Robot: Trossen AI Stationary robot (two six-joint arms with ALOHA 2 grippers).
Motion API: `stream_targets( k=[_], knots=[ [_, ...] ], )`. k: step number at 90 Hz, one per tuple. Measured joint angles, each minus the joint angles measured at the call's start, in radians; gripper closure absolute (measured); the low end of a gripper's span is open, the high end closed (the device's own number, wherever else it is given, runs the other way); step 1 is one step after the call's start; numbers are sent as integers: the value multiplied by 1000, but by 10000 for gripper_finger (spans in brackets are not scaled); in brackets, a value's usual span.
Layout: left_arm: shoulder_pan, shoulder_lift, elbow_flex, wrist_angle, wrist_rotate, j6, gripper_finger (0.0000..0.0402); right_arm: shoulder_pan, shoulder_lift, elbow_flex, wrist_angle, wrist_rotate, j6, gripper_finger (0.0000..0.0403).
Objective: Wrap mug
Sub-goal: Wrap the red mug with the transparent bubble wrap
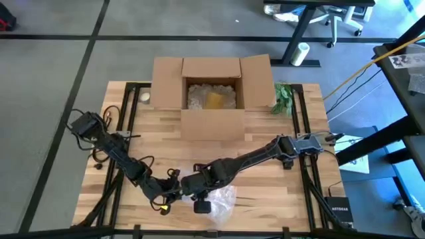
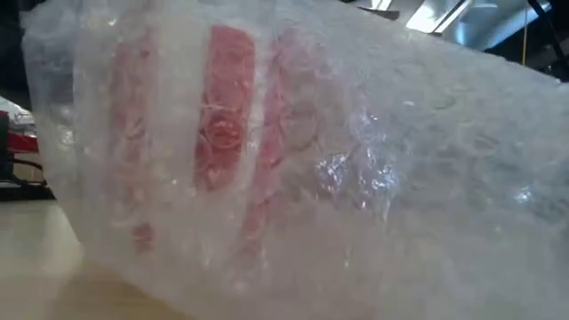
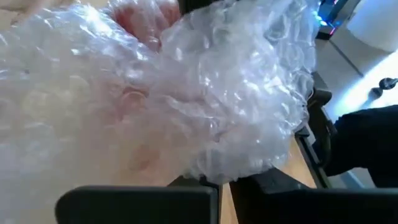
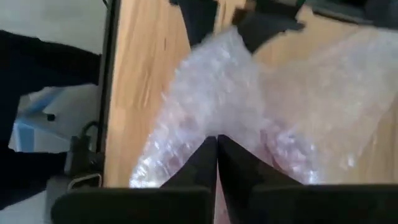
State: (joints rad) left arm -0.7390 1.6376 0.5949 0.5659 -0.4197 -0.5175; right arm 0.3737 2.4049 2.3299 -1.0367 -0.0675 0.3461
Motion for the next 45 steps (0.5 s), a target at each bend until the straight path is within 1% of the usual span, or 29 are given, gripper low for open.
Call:
stream_targets(
  k=[10,17,37,45],
  knots=[
    [-14,-13,0,2,-3,2,402,0,16,-1,-33,8,0,403],
    [-27,-34,0,-1,-22,22,402,0,22,-2,-51,8,0,403],
    [-84,-145,0,-11,-155,137,402,0,47,-2,-31,8,-6,403],
    [-95,-169,0,-6,-196,179,402,0,49,-2,-30,6,-6,403]
  ],
)
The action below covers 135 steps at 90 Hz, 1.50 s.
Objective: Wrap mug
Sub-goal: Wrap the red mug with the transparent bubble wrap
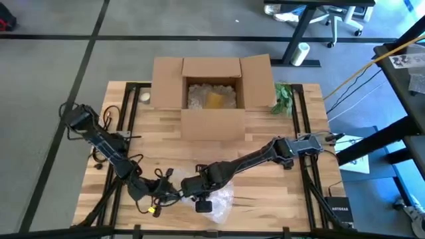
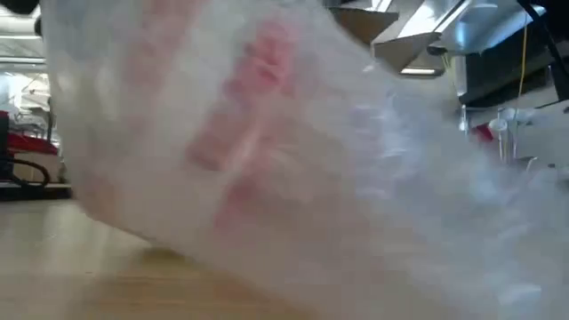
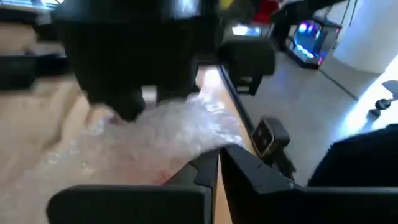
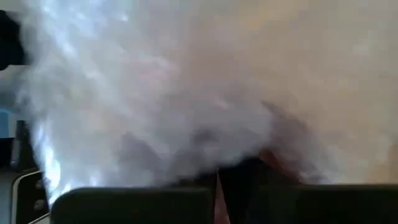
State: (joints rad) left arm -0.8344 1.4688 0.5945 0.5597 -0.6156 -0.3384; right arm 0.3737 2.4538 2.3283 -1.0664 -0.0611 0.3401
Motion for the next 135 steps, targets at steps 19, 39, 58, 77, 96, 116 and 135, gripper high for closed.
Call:
stream_targets(
  k=[19,39,58,77,96,116,135],
  knots=[
    [18,-3,0,-43,-5,-45,402,0,0,0,25,-2,0,403],
    [6,-3,0,-254,26,-259,402,1,0,0,27,-10,1,403],
    [-58,-3,0,-378,28,-406,402,1,0,0,27,-10,2,403],
    [-100,-32,0,-469,-46,-471,402,0,0,0,26,-11,2,403],
    [-123,-130,0,-497,-166,-399,402,0,0,0,26,-11,2,403],
    [-56,-132,0,-362,-159,-227,402,0,2,0,60,-14,2,403],
    [20,-129,0,-240,-38,-110,402,0,20,2,78,-38,3,403]
  ],
)
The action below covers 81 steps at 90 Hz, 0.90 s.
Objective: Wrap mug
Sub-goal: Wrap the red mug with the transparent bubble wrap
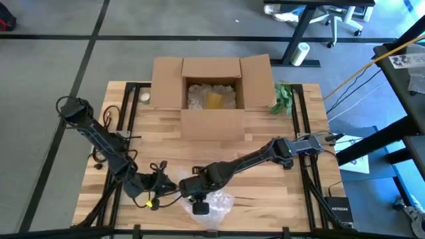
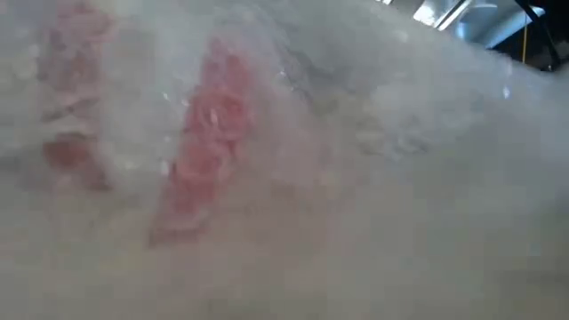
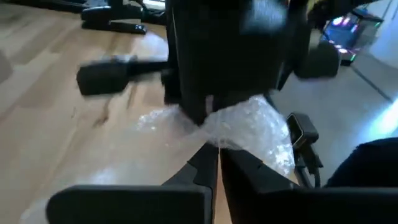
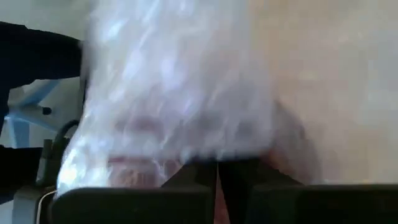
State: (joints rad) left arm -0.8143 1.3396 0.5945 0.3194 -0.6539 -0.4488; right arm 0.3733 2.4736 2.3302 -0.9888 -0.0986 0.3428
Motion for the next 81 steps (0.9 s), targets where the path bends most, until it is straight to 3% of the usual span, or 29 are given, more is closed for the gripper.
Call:
stream_targets(
  k=[29,47,81],
  knots=[
    [72,124,0,172,169,12,402,-1,1,0,28,1,-10,403],
    [78,192,0,300,202,41,402,0,1,0,26,2,-14,403],
    [90,192,36,129,233,-60,402,-1,-3,24,-17,20,-9,403]
  ],
)
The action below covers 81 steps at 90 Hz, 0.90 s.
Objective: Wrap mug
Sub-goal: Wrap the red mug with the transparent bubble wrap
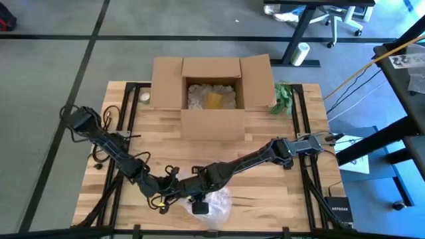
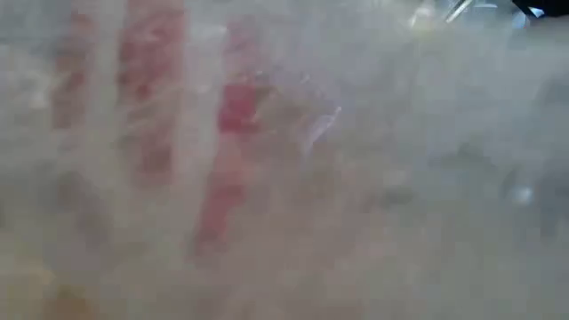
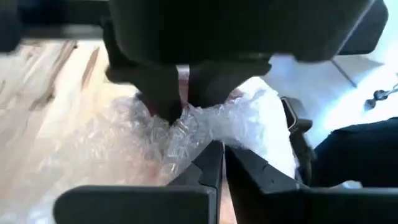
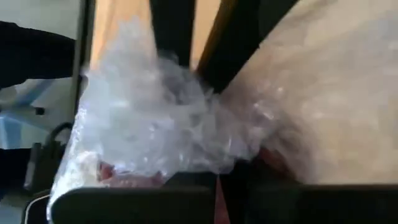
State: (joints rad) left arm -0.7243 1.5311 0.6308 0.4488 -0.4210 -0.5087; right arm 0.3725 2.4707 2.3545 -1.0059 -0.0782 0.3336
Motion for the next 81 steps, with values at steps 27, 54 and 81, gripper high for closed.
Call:
stream_targets(
  k=[27,54,81],
  knots=[
    [6,0,0,-1,2,1,402,18,-101,0,-52,127,36,403],
    [25,0,0,2,10,13,402,35,-95,0,73,107,-1,403],
    [37,-19,5,-16,-15,81,402,33,-31,5,38,71,31,403]
  ],
)
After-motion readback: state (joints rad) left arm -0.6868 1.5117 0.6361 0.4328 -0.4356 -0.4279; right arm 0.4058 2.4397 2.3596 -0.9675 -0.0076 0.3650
